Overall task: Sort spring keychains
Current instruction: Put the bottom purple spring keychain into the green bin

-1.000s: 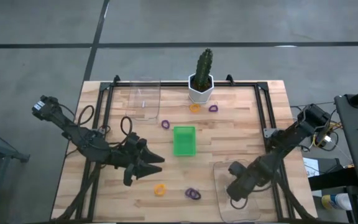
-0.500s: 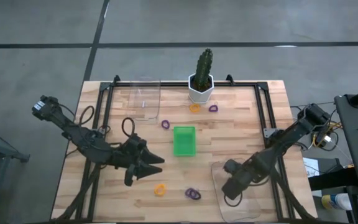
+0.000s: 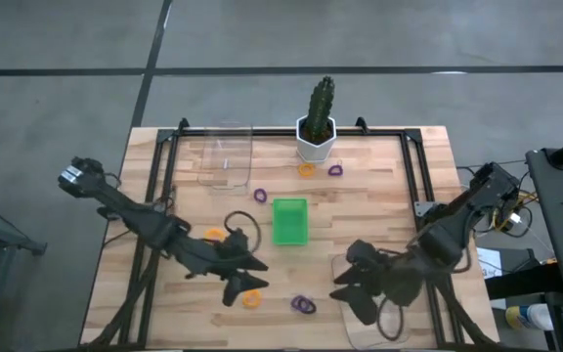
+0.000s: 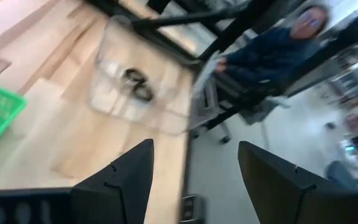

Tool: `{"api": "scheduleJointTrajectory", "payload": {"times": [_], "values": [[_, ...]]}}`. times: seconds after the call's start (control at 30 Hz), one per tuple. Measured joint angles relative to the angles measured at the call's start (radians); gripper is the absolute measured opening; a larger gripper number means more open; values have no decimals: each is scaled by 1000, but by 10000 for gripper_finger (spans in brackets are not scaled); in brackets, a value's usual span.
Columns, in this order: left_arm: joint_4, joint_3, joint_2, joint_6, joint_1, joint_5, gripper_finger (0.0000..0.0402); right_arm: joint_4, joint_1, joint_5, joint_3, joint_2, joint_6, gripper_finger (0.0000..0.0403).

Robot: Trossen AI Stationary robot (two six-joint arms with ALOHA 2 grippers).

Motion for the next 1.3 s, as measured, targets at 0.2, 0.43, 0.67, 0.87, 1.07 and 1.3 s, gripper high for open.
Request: {"api": "scheduleJointTrajectory", "payload": {"times": [0.2,0.43,0.67,0.87,1.07,1.3], "values": [[-4,1,117,63,28,64,226,-2,14,85,98,0,-107,196],[-33,111,312,271,36,164,226,-19,14,98,151,0,-173,196],[-175,365,532,481,37,228,226,-19,14,98,164,0,-168,196],[-284,534,710,526,38,260,226,-18,14,96,164,0,-168,196],[-338,590,810,507,34,266,226,-19,14,95,164,0,-173,193],[-339,591,867,505,36,238,226,-17,14,95,164,0,-192,185]]}}
